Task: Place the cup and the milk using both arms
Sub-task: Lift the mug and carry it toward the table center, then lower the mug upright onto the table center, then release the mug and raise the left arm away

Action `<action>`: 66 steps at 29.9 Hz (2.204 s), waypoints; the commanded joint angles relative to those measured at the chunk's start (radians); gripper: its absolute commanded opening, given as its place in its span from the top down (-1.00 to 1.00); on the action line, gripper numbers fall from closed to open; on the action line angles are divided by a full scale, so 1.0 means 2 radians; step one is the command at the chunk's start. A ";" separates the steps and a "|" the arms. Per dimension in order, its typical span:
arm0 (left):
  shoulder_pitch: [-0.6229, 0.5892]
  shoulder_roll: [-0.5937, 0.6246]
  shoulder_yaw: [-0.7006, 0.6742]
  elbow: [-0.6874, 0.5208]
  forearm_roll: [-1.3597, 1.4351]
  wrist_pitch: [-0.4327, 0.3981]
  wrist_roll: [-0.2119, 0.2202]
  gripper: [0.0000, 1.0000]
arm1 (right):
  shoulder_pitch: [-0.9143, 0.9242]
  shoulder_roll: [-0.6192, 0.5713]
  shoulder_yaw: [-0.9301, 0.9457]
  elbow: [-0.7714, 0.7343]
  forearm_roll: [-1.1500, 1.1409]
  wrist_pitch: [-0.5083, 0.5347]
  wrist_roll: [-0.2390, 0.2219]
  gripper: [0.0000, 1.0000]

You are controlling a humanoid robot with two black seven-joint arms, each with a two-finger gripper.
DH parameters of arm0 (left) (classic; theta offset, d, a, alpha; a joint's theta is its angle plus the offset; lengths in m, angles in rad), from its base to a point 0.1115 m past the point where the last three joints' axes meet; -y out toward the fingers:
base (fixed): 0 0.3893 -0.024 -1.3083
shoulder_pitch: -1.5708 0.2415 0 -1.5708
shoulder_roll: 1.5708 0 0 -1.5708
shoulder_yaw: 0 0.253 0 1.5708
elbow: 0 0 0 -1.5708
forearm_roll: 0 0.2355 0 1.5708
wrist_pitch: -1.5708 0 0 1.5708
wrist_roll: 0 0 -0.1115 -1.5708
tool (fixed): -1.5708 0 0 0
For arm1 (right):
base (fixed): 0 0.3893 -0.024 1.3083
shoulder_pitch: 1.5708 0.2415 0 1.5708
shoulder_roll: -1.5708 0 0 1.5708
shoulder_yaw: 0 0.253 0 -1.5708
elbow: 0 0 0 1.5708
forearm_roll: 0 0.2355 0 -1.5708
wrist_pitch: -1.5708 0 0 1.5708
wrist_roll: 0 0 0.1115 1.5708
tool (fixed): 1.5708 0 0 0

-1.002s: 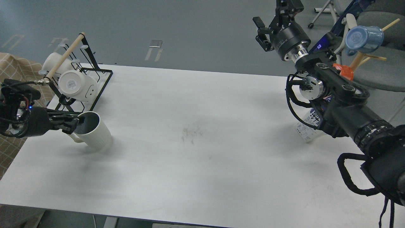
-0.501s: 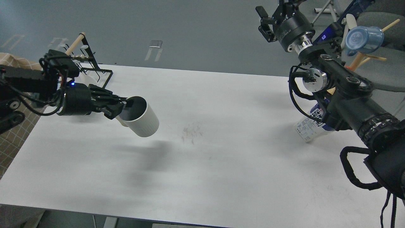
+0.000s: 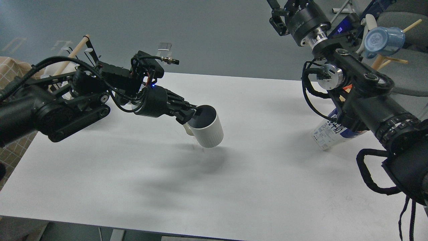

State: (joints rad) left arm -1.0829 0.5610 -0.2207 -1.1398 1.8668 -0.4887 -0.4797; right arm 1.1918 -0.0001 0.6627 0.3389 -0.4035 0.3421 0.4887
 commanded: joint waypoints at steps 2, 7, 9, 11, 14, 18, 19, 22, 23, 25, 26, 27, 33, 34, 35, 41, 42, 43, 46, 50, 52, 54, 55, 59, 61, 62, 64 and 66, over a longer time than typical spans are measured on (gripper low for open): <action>-0.019 -0.045 0.034 0.050 0.001 0.000 0.001 1.00 | -0.001 0.000 0.000 0.000 0.000 0.000 0.000 -1.00; -0.028 -0.082 0.062 0.103 0.002 0.000 0.003 1.00 | -0.001 0.000 0.000 -0.001 0.000 0.000 0.000 -1.00; -0.031 -0.092 0.073 0.117 0.006 0.000 0.003 1.00 | -0.002 0.000 0.000 0.000 0.000 0.000 0.000 -1.00; -0.031 -0.096 0.081 0.126 0.009 0.000 0.004 1.00 | -0.004 0.000 0.000 0.000 0.000 0.000 0.000 -1.00; -0.031 -0.102 0.087 0.135 0.011 0.004 0.015 1.00 | -0.008 0.000 0.001 0.000 0.000 0.000 0.000 -1.00; -0.033 -0.108 0.087 0.135 0.011 0.006 0.021 1.00 | -0.010 0.000 0.000 0.000 0.000 0.000 0.000 -1.00; -0.033 -0.108 0.087 0.135 0.011 0.006 0.022 1.00 | -0.011 0.000 0.000 0.000 0.000 0.000 0.000 -1.00; -0.036 -0.109 0.087 0.135 0.011 0.006 0.025 1.00 | -0.011 0.000 0.000 0.000 0.000 0.000 0.000 -1.00; -0.039 -0.111 0.087 0.135 0.011 0.006 0.025 1.00 | -0.011 0.000 0.000 0.000 0.000 0.000 0.000 -1.00; -0.040 -0.113 0.087 0.136 0.010 0.006 0.025 1.00 | -0.011 0.000 0.000 0.000 0.000 0.000 0.000 -1.00; -0.039 -0.113 0.087 0.136 0.011 0.006 0.025 1.00 | -0.011 0.000 0.000 0.000 0.000 0.000 0.000 -1.00; -0.039 -0.113 0.087 0.136 0.010 0.006 0.025 1.00 | -0.011 0.000 0.000 0.000 0.000 0.000 0.000 -1.00; -0.034 -0.113 0.087 0.136 0.010 0.005 0.034 0.81 | -0.013 0.000 0.000 0.000 0.000 0.000 0.000 -1.00; -0.034 -0.113 0.087 0.136 0.010 0.005 0.034 0.81 | -0.013 0.000 0.000 0.000 0.000 0.000 0.000 -1.00; -0.034 -0.113 0.087 0.136 0.009 0.006 0.034 0.56 | -0.014 0.000 0.000 0.000 0.000 0.000 0.000 -1.00; -0.037 -0.116 0.087 0.134 0.002 0.006 0.034 -0.41 | -0.013 0.000 0.000 0.000 0.000 0.000 0.000 -1.00; -0.037 -0.116 0.086 0.134 0.002 0.006 0.034 -0.47 | -0.014 0.000 0.000 0.000 0.000 0.000 0.000 -1.00; -0.038 -0.115 0.086 0.133 0.000 0.006 0.032 -0.59 | -0.014 0.000 0.000 0.000 0.000 0.000 0.000 -1.00; -0.041 -0.110 0.084 0.130 -0.011 0.006 0.032 -0.81 | -0.015 0.000 0.000 0.001 0.000 0.000 0.000 -1.00; -0.067 -0.097 0.081 0.121 -0.041 0.005 0.030 -0.84 | -0.016 -0.005 0.000 0.006 0.000 0.002 0.000 -1.00; -0.098 -0.072 0.080 0.108 -0.096 0.002 0.028 -0.86 | -0.015 -0.027 -0.001 0.018 0.000 0.004 0.000 -1.00; -0.114 -0.062 0.080 0.101 -0.136 0.003 0.030 -0.86 | -0.015 -0.047 -0.002 0.034 0.000 0.003 0.000 -1.00; -0.127 -0.054 0.077 0.096 -0.182 0.005 0.032 -0.86 | -0.016 -0.070 -0.003 0.054 0.000 0.003 0.000 -1.00; -0.144 -0.028 0.057 0.091 -0.320 0.004 0.036 -0.88 | -0.017 -0.136 -0.024 0.109 -0.006 0.003 0.000 -1.00; -0.147 -0.022 0.050 0.091 -0.359 0.002 0.035 -0.88 | -0.015 -0.161 -0.035 0.127 -0.008 0.003 0.000 -1.00; -0.147 -0.014 0.038 0.091 -0.400 0.002 0.035 -0.88 | -0.013 -0.185 -0.047 0.149 -0.008 0.002 0.000 -1.00; -0.145 -0.005 0.015 0.091 -0.470 0.002 0.035 -0.88 | -0.011 -0.228 -0.063 0.189 -0.011 0.002 0.000 -1.00; -0.136 -0.001 -0.015 0.092 -0.565 0.004 0.035 -0.88 | -0.010 -0.290 -0.084 0.243 -0.033 0.001 0.000 -1.00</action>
State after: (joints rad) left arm -1.3741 0.5442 -0.1810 -0.9572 0.9610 -0.4843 -0.4091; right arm 1.1680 -0.4370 0.5458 0.6990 -0.4264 0.3466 0.4887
